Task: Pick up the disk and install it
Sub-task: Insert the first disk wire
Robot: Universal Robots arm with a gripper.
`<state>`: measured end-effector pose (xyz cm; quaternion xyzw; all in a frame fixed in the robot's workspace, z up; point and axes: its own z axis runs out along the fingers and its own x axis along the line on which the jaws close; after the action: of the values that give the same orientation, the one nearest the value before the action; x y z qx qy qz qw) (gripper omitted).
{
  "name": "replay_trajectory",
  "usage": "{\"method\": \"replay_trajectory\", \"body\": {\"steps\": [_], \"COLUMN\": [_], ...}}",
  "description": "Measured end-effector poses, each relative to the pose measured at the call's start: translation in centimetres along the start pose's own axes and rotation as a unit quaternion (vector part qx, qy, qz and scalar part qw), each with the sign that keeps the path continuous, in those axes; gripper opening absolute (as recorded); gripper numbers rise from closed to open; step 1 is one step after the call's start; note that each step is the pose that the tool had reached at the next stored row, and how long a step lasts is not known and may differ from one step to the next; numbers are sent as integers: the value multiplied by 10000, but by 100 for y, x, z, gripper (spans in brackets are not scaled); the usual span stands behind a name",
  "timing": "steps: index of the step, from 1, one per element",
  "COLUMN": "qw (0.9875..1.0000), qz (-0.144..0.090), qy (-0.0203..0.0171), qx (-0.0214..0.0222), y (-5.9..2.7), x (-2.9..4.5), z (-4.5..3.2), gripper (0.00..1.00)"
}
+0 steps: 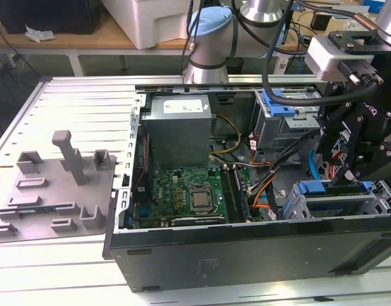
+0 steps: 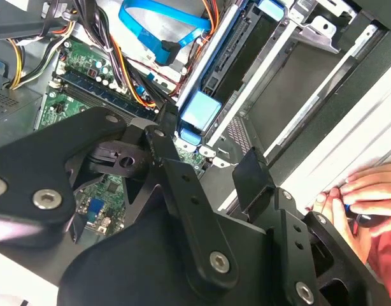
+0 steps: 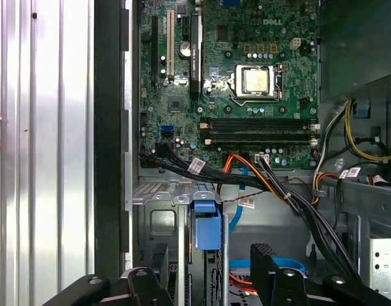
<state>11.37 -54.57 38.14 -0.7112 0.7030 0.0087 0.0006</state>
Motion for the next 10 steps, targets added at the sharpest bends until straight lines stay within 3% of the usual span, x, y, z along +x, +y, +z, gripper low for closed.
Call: {"method": "replay_trajectory", "body": {"steps": [4,5,7,9,10], "qw": [10000,10000,9999,9994,9991], "qz": [0,0,1,4,5], "qy": [0,18,137,357,413], "qx": [0,0,-2,-10,-15], "y": [0,-1,-5,-26,-37], "x": [-6,-29,-136,-258,-285], "z": [3,3,4,5,6], "gripper": [62,62,62,62,62]}}
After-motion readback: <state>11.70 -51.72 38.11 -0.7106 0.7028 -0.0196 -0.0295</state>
